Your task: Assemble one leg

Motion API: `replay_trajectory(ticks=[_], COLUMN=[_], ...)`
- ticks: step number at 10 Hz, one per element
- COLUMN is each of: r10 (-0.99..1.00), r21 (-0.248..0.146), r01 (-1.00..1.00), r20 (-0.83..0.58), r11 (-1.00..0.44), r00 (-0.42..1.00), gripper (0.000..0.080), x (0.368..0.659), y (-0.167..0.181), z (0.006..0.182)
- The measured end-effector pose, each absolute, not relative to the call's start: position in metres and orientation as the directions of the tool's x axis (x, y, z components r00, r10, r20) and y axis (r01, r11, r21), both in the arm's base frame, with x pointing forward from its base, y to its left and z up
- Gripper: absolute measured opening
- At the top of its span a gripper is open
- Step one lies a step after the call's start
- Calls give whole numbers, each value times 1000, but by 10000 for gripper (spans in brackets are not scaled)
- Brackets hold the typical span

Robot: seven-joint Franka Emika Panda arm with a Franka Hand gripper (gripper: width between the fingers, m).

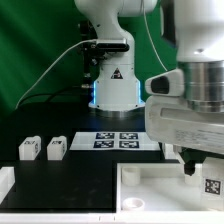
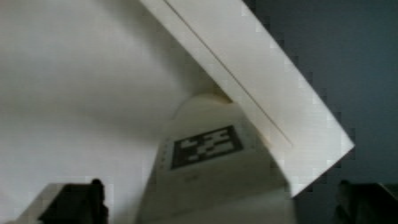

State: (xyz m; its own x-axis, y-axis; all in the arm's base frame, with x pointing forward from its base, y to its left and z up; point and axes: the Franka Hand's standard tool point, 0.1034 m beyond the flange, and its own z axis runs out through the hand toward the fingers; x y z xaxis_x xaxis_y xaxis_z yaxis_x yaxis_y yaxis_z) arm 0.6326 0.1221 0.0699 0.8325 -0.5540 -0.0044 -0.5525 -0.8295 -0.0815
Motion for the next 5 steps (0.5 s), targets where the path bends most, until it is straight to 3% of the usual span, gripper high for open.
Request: replay_trajectory(ticks=[1,2,3,4,5], r10=[-565,-600,-630,-716,-783], r21=[-83,-83,-85,-85,-81], r01=[-563,-598,-628,-715,-783], r20=[-4,-8,-13,-25,-33], r11=[-822,-797,-773,-694,-617], r00=[825,800,777,698,621], gripper=[649,550,550,367,294], x=[633,633,632,632,632], y=[120,120,121,122,121], z=[69,69,69,69,69])
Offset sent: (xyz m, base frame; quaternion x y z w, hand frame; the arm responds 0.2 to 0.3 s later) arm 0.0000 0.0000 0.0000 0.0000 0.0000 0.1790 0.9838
